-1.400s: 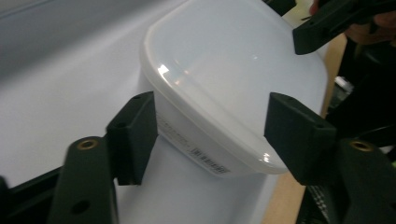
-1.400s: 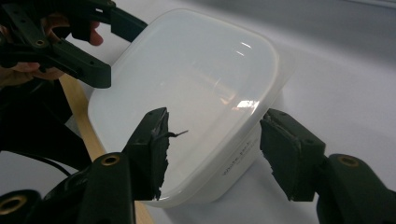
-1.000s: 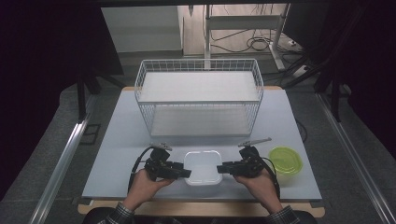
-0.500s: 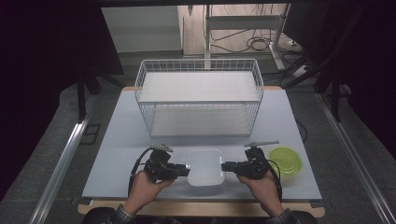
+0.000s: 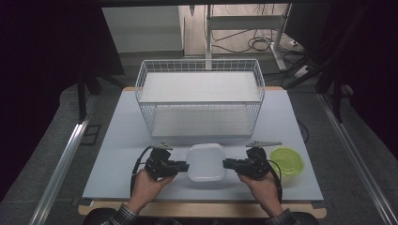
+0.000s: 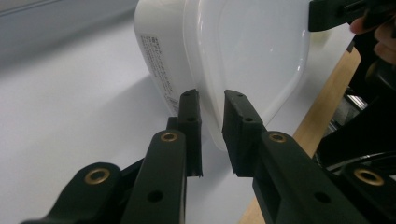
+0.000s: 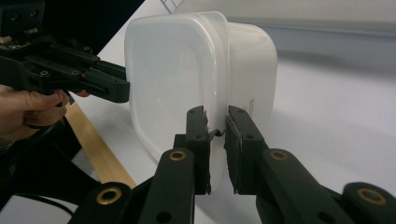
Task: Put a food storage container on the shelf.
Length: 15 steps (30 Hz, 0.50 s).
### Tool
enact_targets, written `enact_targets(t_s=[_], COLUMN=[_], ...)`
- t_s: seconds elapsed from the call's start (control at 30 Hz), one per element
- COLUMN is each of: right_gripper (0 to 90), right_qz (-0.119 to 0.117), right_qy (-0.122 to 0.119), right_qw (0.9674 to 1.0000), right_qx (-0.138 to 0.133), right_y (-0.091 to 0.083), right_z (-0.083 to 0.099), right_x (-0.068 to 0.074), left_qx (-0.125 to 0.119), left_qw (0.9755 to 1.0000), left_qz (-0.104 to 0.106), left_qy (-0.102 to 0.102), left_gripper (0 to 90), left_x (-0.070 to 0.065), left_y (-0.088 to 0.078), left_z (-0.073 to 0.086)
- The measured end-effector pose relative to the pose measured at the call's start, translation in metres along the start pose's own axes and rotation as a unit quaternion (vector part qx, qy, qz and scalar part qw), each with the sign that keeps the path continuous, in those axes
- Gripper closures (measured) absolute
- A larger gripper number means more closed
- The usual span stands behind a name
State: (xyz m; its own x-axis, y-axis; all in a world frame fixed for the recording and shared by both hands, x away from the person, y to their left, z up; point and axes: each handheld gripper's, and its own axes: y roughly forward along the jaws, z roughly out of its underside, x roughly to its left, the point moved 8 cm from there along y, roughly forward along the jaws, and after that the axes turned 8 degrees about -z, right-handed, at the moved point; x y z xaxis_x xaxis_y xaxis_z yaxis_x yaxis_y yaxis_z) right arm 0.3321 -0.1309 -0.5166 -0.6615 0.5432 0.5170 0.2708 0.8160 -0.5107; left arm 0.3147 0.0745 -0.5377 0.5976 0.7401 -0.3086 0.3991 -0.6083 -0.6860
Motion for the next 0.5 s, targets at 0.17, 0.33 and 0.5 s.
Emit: enact_targets(t_s=[0.17, 0.33, 0.5], right_gripper=[80.3, 80.3, 80.3], right_qz=[-0.003, -0.005, -0.010], right_qy=[-0.005, -0.011, -0.009], right_qw=[0.9999, 0.9996, 0.9992], right_qx=[-0.012, -0.024, -0.037], right_y=[0.000, -0.002, -0.003], right_z=[-0.004, -0.010, -0.017], right_x=[0.001, 0.004, 0.004], left_qx=[-0.020, -0.039, -0.056], left_qw=[0.9998, 0.9992, 0.9983], left_qz=[-0.004, -0.010, -0.013], left_qy=[-0.003, -0.005, -0.010], left_gripper=[78.0, 78.0, 77.9], left_x=[0.001, 0.003, 0.003], left_y=[-0.004, -0.009, -0.012], left_z=[-0.005, -0.012, -0.020])
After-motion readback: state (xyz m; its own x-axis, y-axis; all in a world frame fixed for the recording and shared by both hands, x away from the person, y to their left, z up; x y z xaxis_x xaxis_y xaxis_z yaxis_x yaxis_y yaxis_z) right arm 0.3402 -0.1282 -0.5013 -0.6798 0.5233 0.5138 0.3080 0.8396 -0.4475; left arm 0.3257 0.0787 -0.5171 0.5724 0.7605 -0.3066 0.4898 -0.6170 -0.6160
